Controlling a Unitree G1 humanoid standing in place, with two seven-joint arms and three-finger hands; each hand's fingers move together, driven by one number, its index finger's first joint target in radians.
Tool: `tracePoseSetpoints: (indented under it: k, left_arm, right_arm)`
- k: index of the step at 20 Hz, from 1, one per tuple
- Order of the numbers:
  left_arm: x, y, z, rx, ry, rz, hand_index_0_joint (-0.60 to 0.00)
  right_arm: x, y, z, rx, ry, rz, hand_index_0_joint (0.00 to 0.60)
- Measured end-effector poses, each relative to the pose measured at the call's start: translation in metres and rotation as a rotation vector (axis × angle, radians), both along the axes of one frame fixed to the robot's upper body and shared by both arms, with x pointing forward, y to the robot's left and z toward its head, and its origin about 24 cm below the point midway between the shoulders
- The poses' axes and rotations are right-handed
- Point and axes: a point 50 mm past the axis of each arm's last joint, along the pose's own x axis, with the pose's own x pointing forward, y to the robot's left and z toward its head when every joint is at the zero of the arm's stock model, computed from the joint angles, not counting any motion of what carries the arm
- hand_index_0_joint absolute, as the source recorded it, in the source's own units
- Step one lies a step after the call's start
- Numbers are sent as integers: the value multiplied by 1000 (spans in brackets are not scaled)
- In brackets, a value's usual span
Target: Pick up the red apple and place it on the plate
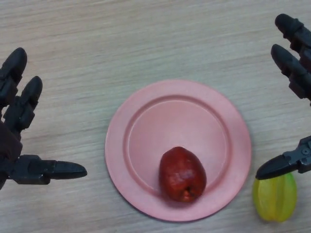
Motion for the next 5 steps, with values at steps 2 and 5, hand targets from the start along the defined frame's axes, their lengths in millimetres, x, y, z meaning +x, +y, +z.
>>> tracePoseSetpoints:
  k: [2,5]
  left_arm:
    - [-1,0,4,6,-39,1,0]
    - [-1,0,4,7,-42,3,0]
  right_arm:
    - [0,1,0,2,-1,5,0]
    - [1,3,-1,13,3,12,0]
